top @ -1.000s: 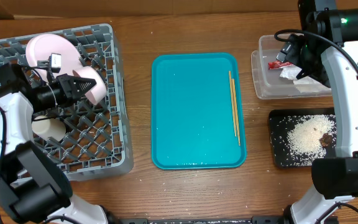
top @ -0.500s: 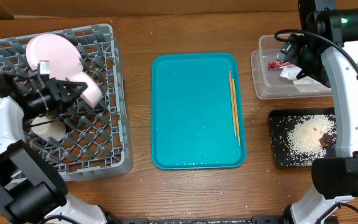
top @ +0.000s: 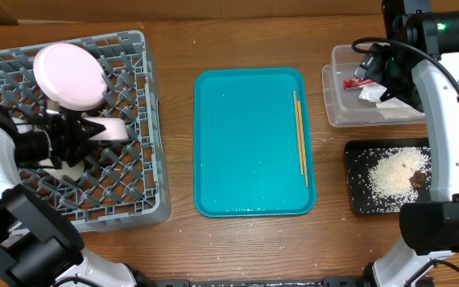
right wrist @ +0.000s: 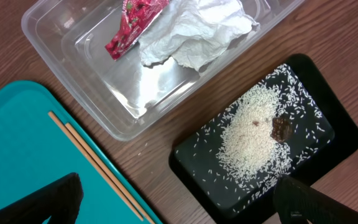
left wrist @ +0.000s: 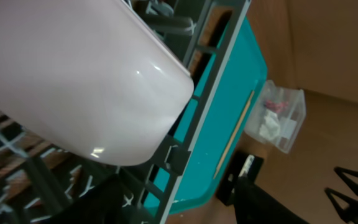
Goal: Sort waste into correct bins and load items into the dishwasher
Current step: 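Set the pink bowl down in the rack and release it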
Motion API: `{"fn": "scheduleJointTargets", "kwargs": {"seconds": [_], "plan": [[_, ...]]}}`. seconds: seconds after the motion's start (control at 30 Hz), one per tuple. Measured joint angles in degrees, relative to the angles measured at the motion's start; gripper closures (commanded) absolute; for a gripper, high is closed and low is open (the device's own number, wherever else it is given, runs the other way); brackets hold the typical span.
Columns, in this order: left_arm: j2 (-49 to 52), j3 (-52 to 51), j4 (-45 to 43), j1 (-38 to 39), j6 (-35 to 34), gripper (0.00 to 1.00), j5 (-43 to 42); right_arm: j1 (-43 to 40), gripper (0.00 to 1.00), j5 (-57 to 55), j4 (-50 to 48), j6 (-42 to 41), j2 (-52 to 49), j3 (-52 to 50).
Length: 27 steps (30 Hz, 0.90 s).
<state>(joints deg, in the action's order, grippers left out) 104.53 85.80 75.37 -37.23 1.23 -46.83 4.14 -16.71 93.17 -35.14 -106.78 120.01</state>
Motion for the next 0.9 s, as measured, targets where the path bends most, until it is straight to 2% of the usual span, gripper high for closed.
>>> {"fn": "scheduleJointTargets", "kwargs": {"seconds": [0.07, 0.17, 0.23, 0.3, 0.43, 0.63, 0.9], "plan": [[0.1, 4.4, 3.7, 0.0, 0.0, 0.4, 2.6, 0.0, 0.0, 0.0, 0.0, 0.0, 0.0, 0.0], [0.1, 11.3, 8.5, 0.0, 0.0, 0.51, 5.5, 0.0, 0.0, 0.0, 0.0, 0.0, 0.0, 0.0], [0.1, 15.5, 11.0, 0.2, -0.1, 0.79, 7.0, 0.0, 0.0, 0.0, 0.0, 0.0, 0.0, 0.0], [0.0, 17.7, 11.4, 0.9, -0.2, 0.96, 8.5, 0.0, 0.0, 0.0, 0.1, 0.0, 0.0, 0.0], [0.0, 18.4, 6.9, 5.2, -2.1, 0.96, 15.6, 0.0, 0.0, 0.0, 0.0, 0.0, 0.0, 0.0], [0.0, 16.9, -0.6, 11.7, -12.2, 0.96, 32.3, 0.0, 0.0, 0.0, 0.0, 0.0, 0.0, 0.0], [0.0, 8.3, -10.0, 14.0, -17.7, 0.96, 42.6, 0.0, 0.0, 0.0, 0.1, 0.0, 0.0, 0.0]]}}
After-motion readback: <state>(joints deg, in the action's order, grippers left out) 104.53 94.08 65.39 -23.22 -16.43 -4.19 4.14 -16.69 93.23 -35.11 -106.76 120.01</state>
